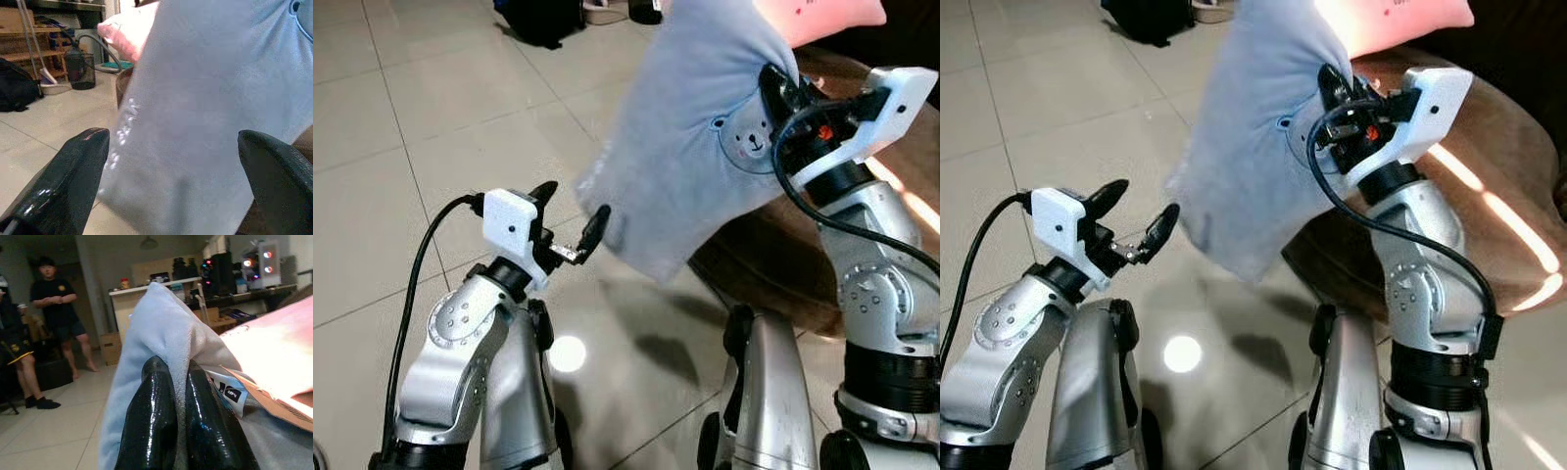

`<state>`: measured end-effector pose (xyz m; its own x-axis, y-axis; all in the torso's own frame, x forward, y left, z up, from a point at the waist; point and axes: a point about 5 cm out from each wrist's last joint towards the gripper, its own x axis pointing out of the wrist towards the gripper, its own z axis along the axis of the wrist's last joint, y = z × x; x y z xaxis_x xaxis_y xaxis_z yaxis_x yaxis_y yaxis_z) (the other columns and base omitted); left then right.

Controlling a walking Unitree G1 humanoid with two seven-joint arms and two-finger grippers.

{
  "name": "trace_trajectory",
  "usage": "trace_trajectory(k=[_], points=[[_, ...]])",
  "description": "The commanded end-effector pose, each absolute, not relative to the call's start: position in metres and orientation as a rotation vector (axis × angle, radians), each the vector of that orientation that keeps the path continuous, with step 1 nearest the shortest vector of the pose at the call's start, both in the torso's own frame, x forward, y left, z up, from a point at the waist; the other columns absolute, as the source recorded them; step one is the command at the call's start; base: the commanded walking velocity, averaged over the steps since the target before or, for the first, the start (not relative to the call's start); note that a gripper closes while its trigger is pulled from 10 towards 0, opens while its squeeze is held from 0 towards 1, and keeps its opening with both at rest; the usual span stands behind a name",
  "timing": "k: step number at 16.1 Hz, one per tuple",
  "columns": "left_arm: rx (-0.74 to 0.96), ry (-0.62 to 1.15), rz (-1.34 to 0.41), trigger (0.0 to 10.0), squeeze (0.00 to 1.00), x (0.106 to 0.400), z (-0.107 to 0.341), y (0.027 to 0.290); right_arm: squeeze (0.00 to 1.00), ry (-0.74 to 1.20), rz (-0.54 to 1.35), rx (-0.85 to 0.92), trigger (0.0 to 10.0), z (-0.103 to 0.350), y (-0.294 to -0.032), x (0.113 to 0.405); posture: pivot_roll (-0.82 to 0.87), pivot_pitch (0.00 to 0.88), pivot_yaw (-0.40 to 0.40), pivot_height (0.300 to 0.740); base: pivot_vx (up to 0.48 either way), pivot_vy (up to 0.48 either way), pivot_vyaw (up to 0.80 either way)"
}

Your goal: Move the pillow to the sofa from floor

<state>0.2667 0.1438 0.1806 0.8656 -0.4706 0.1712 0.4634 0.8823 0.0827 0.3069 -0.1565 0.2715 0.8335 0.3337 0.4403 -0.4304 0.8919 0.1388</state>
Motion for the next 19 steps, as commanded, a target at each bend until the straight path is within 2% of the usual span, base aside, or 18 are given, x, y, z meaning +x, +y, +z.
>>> trace_trajectory(k=[1,3,4,7,10,19], points=[[0.066,-0.211,-0.448,10.0,0.00,0.269,0.188,0.145,0.00,-0.492,0.363,0.204,10.0,0.286,-0.159,0.301,0.04,0.060,0.001,0.434,0.000,0.000,0.00],[0.085,-0.228,-0.442,10.0,0.00,0.270,0.192,0.142,0.00,-0.518,0.281,0.160,10.0,0.290,-0.162,0.302,0.04,0.061,0.000,0.454,0.000,0.000,0.00],[0.101,-0.243,-0.455,10.0,0.00,0.269,0.196,0.138,0.00,-0.547,0.254,0.200,10.0,0.297,-0.164,0.301,0.04,0.061,0.000,0.464,0.000,0.000,0.00],[0.080,-0.273,-0.448,10.0,0.00,0.270,0.204,0.134,0.00,-0.601,0.235,0.249,10.0,0.312,-0.168,0.298,0.04,0.059,0.002,0.494,0.000,0.000,0.00],[0.149,-0.249,-0.450,10.0,0.00,0.271,0.197,0.132,0.00,-0.618,0.224,0.241,10.0,0.317,-0.168,0.297,0.03,0.055,0.002,0.519,0.000,0.000,0.00],[0.201,-0.213,-0.367,10.0,0.00,0.273,0.187,0.137,0.00,-0.462,0.126,0.075,10.0,0.277,-0.174,0.302,0.03,0.046,-0.007,0.609,0.000,0.000,0.00]])
